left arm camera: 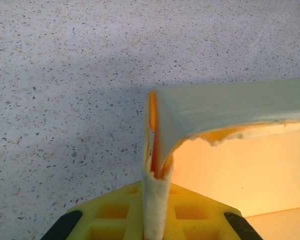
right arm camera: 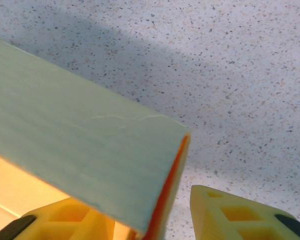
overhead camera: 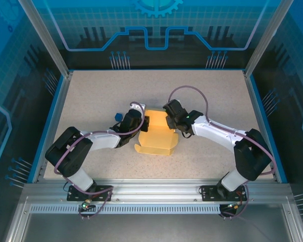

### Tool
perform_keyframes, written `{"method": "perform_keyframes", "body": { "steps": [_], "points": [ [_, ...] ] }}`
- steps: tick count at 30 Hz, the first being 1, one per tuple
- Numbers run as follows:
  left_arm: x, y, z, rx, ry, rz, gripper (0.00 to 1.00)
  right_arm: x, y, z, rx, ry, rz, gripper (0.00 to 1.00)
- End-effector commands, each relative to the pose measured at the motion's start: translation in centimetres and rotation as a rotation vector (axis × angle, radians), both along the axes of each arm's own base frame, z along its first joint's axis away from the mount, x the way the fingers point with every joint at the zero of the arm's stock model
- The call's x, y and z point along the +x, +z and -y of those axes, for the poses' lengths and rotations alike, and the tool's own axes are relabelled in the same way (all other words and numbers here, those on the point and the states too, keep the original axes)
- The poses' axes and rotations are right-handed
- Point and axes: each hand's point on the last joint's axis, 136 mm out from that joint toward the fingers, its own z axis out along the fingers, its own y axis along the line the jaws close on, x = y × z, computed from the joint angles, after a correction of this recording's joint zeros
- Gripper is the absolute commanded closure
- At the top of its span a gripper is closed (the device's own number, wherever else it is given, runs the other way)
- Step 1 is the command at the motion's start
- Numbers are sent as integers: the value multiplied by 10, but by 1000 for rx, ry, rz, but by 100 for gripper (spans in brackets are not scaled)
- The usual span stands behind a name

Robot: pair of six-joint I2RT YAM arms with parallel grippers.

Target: Fold the paper box

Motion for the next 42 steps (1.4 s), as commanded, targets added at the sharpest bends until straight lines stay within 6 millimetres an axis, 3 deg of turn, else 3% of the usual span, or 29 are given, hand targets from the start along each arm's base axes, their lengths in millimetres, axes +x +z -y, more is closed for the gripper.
{"method": "perform_keyframes", "body": {
  "steps": [1, 13, 28, 36, 42],
  "points": [
    [8, 17, 0, -12, 10, 45, 87, 5, 5, 12, -29, -54, 10, 64],
    [9, 18, 2, -17, 5, 44, 88, 19, 0, 23, -139, -138, 40, 85],
    [10, 16, 3, -18, 5, 38, 88, 28, -18, 42, -350, -217, 30, 87],
    [11, 15, 4, -11, 8, 34, 87, 25, -2, 11, -187, -118, 44, 79],
    [11, 13, 2, 4, 13, 25, 87, 15, 13, -16, 0, -25, 35, 57]
  ]
}}
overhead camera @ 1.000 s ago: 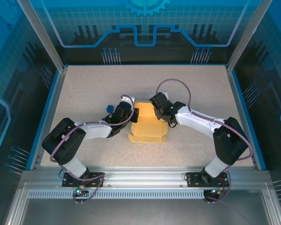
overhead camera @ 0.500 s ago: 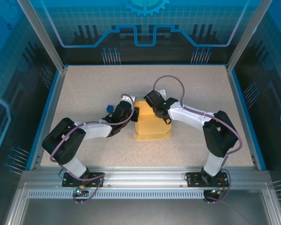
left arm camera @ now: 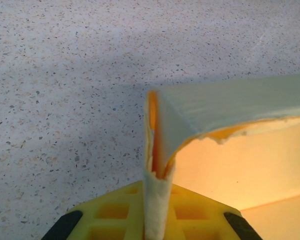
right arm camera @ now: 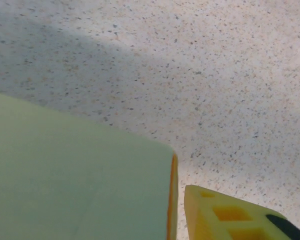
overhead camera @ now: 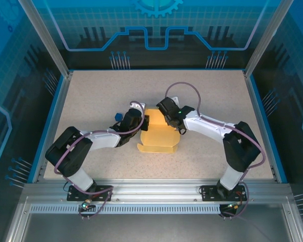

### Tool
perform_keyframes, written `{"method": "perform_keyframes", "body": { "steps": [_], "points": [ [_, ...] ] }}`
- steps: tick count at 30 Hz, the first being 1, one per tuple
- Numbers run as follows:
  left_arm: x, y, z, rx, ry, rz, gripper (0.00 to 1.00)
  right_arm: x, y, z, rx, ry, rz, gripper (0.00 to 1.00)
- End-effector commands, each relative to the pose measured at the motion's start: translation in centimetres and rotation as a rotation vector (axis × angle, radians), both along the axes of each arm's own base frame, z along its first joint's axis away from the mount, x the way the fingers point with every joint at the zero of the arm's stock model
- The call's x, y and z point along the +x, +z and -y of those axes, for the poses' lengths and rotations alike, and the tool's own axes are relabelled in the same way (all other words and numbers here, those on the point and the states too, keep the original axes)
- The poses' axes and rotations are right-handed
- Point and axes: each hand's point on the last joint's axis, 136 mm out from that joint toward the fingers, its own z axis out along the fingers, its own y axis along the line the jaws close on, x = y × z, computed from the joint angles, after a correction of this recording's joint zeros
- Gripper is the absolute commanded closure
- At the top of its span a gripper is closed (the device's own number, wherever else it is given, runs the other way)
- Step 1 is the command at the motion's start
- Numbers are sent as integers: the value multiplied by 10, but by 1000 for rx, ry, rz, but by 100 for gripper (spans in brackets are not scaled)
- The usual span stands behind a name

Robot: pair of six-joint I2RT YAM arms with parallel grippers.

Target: Fold the paper box

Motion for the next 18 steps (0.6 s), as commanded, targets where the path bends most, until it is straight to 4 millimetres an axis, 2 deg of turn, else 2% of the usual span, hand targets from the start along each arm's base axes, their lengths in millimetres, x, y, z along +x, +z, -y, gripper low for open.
{"method": "perform_keyframes", "body": {
  "steps": [1, 4, 9, 13, 18],
  "points": [
    [8, 9, 3, 3, 5, 21, 87, -7, 15, -23, 138, 79, 5, 52],
    [7, 7, 2, 10, 6, 11, 87, -12, 22, -34, 199, 125, -6, 46],
    [4, 4, -1, 32, 6, -12, 87, -22, 40, -44, 270, 193, 3, 42],
    [0, -1, -6, 75, 2, -67, 87, -29, 55, -37, 279, 217, 36, 40],
    [-12, -12, -15, 137, -10, -187, 87, -32, 64, -17, 275, 211, 82, 37]
  ]
}}
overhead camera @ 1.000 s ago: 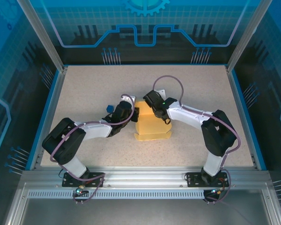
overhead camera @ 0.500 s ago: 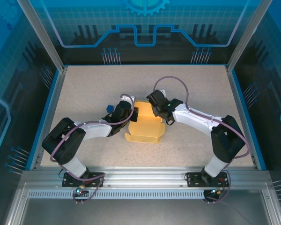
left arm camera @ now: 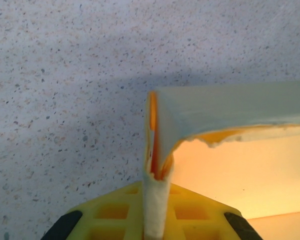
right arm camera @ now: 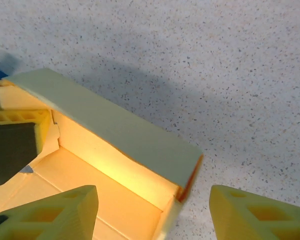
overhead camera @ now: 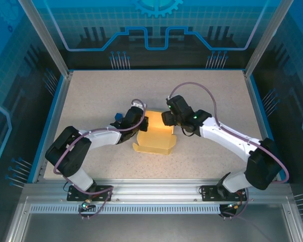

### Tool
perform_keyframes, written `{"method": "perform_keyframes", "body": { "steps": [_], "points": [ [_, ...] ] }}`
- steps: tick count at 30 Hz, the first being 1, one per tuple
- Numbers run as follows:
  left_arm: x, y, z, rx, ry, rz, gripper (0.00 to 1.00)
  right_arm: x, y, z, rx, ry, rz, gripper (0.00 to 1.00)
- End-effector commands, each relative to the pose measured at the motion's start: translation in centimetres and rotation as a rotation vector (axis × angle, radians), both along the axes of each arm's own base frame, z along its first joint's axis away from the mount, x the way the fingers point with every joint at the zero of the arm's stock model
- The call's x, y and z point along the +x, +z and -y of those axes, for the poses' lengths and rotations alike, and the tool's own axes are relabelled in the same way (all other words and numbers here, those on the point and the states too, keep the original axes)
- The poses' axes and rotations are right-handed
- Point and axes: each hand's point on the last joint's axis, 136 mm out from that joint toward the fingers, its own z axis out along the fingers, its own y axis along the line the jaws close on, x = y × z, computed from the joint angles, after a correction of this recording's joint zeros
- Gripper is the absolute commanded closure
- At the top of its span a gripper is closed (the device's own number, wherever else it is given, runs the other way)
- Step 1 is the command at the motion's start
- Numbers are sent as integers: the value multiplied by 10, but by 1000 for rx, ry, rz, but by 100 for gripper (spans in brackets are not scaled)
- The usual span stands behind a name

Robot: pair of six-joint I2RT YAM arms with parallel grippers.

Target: Fold the paper box

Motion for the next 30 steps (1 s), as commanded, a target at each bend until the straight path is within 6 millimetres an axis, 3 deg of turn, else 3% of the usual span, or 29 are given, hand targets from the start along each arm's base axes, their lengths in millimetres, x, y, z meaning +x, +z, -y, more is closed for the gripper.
{"method": "perform_keyframes", "body": {
  "steps": [1, 6, 15, 30],
  "points": [
    [-10, -2, -8, 62, -23, -102, 87, -2, 6, 11, 15, 14, 29, 36],
    [-28, -11, -19, 151, -49, -252, 88, -3, 1, 33, 78, -24, 37, 36],
    [-47, -27, -30, 162, -141, -526, 85, -18, -30, 45, 98, -22, -23, 36],
    [-18, -45, 9, 150, -302, -675, 77, -33, -44, 66, 70, -58, -43, 35]
  ]
}}
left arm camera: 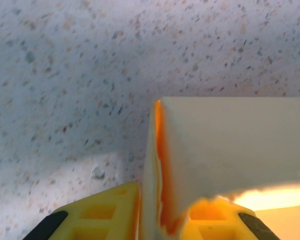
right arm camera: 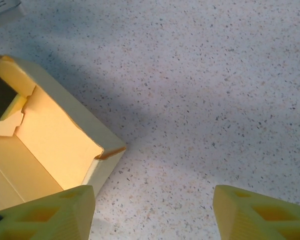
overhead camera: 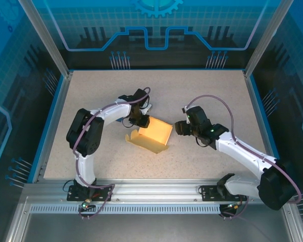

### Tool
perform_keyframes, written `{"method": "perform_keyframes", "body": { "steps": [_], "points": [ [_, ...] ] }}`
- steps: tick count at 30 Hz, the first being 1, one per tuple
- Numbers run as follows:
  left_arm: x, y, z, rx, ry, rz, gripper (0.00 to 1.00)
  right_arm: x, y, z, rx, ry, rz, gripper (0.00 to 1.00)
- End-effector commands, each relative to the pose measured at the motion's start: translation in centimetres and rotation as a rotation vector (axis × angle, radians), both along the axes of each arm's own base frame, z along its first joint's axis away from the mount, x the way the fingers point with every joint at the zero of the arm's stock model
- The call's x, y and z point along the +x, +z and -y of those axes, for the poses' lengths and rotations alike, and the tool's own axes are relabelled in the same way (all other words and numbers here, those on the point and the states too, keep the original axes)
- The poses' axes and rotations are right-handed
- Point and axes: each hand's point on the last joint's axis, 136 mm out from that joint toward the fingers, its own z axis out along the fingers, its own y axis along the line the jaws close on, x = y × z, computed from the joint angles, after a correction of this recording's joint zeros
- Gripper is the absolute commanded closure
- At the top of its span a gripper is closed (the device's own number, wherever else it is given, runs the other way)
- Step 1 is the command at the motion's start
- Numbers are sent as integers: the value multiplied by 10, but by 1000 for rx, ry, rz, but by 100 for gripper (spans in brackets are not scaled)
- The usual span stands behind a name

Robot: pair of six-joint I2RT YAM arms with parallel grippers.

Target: Fold the paper box

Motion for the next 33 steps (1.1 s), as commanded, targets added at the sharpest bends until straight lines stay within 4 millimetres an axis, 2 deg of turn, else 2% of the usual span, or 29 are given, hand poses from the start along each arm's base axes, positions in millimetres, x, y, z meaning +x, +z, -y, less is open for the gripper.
{"method": "perform_keyframes", "body": {
  "steps": [1, 6, 12, 16, 21, 24, 28, 29, 31, 33],
  "points": [
    [-3, -1, 8, -18, -49, -61, 76, -2, -3, 7, 0, -23, -6, 35],
    [11, -1, 19, -38, -63, -63, 69, -2, -9, 8, -10, -18, -24, 35],
    [26, 6, 29, -62, -78, -34, 51, 1, -14, 7, -23, -12, -41, 35],
    [41, 24, 33, -87, -75, 26, 40, 5, -19, 7, -1, -10, -69, 35],
    [61, 62, 32, -131, -47, 150, 35, 16, -22, 7, 79, -6, -115, 35],
    [68, 88, 18, -129, -3, 257, 34, 22, -23, 5, 87, 1, -133, 34],
    [69, 122, -18, -132, 127, 419, 34, 28, -31, 7, 46, -11, -155, 35],
    [67, 128, -31, -128, 177, 460, 34, 28, -36, 8, 30, -15, -166, 35],
    [61, 143, -55, -139, 266, 531, 34, 37, -31, 6, 16, -19, -152, 35],
    [46, 139, -75, -139, 342, 555, 34, 42, -34, 6, -6, -26, -158, 35]
  ]
}}
